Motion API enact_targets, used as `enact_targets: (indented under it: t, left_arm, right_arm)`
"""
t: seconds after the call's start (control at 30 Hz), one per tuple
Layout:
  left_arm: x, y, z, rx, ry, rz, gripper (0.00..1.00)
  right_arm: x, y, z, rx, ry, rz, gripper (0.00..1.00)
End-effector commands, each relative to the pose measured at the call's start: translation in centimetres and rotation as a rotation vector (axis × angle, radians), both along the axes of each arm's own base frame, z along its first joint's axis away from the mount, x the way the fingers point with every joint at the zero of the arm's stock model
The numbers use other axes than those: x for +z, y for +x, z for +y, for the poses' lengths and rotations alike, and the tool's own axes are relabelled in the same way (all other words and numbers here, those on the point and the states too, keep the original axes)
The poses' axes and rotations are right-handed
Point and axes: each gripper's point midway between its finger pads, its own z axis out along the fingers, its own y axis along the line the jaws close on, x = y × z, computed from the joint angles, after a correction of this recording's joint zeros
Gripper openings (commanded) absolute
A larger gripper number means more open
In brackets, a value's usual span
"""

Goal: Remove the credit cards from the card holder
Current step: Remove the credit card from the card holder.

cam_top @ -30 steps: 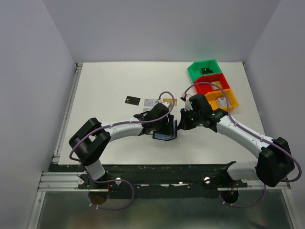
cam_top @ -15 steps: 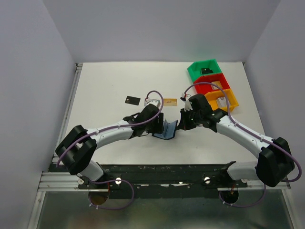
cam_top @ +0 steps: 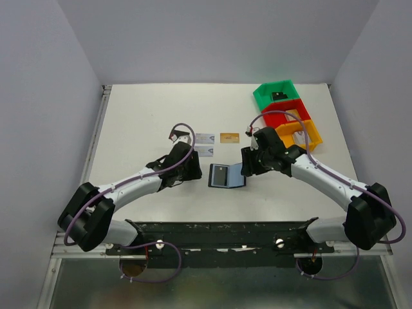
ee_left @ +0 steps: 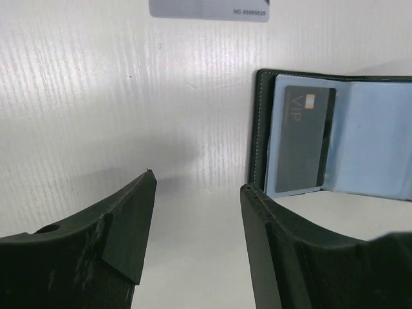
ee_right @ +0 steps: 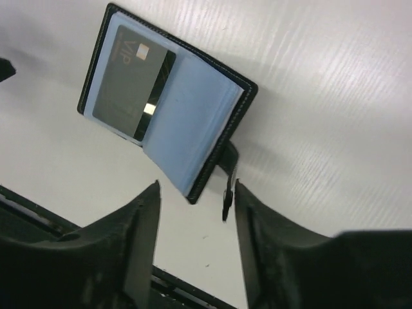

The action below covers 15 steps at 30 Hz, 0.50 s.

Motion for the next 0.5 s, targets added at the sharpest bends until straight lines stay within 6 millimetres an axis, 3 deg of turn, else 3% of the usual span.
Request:
enact_targets:
  t: [0.0, 0.13, 0.2, 0.27, 0.37, 0.47]
  left_arm:
    - [3.3, 1.1, -0.1, 0.026, -0.054, -0.088, 0.67]
    - [5.4, 1.4, -1.5, -0.016, -0.123, -0.119, 0.65]
    - [6.3, 1.6, -3.1, -0.064, -0.185, -0.132, 0.64]
    - [7.1, 1.5, -4.9, -0.132, -0.260, -0.136, 0.63]
    - [7.7, 1.6, -7.5, -0.218, -0.357, -0.140, 0.58]
    - [7.1, 1.8, -8.9, -0.273, -0.375, -0.114, 0.35]
  right_arm:
    - [1.4, 1.6, -2.4, -0.105, -0.119, -0.045, 0.62]
    - [3.6, 2.5, -3.9, -0.162, -0.184, -0.101, 0.66]
    - [4.6, 2.8, -3.3, -0.163, -0.135, -0.132, 0.65]
    - [5.1, 2.5, -1.1, -0.097, -0.010, -0.147, 0.56]
    - [5.5, 1.4, 3.1, 0.028, 0.210, -0.119, 0.33]
    - [4.1, 0.7, 5.1, 0.059, 0.307, -0.041, 0.25]
